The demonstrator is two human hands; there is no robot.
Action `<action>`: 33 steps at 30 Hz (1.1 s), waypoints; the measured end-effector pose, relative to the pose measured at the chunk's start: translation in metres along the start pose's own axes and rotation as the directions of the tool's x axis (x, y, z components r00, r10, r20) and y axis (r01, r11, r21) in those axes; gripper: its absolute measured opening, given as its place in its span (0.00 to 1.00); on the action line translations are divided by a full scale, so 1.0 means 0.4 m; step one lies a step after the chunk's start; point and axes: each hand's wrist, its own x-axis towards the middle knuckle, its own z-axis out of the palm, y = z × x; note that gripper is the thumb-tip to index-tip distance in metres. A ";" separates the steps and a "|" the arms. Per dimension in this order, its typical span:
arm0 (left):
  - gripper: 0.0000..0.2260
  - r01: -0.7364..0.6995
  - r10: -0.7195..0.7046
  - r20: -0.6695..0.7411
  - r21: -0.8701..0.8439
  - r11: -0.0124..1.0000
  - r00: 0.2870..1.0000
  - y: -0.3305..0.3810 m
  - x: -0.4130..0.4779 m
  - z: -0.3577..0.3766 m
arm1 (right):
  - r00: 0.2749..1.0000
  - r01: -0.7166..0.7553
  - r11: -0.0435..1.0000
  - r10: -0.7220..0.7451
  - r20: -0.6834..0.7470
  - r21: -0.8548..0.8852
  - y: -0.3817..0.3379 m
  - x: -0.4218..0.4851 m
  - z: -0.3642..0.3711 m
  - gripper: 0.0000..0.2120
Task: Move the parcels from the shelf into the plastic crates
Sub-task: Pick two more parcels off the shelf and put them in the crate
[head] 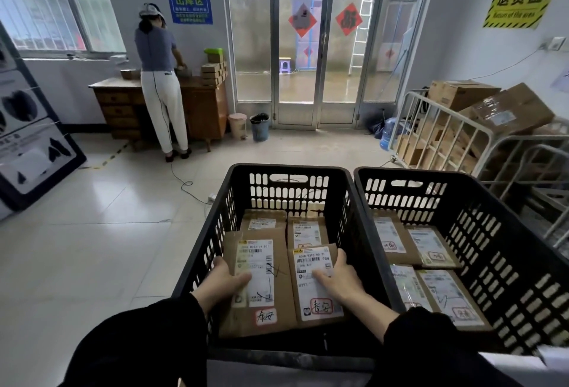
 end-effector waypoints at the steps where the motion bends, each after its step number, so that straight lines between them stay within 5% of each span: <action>1: 0.25 0.006 -0.006 0.005 -0.015 1.000 1.000 0.003 0.003 -0.001 | 1.000 -0.009 1.000 0.009 0.003 -0.003 0.002 0.005 0.002 0.24; 16: 0.38 0.156 -0.154 0.119 -0.009 0.988 0.981 -0.049 0.010 0.009 | 0.955 -0.232 0.971 0.238 0.177 -0.052 0.063 0.017 0.066 0.42; 33: 0.21 0.320 -0.363 0.205 0.214 0.923 0.909 -0.024 0.073 0.010 | 0.951 -0.187 0.970 0.218 0.219 -0.154 0.059 0.038 0.091 0.61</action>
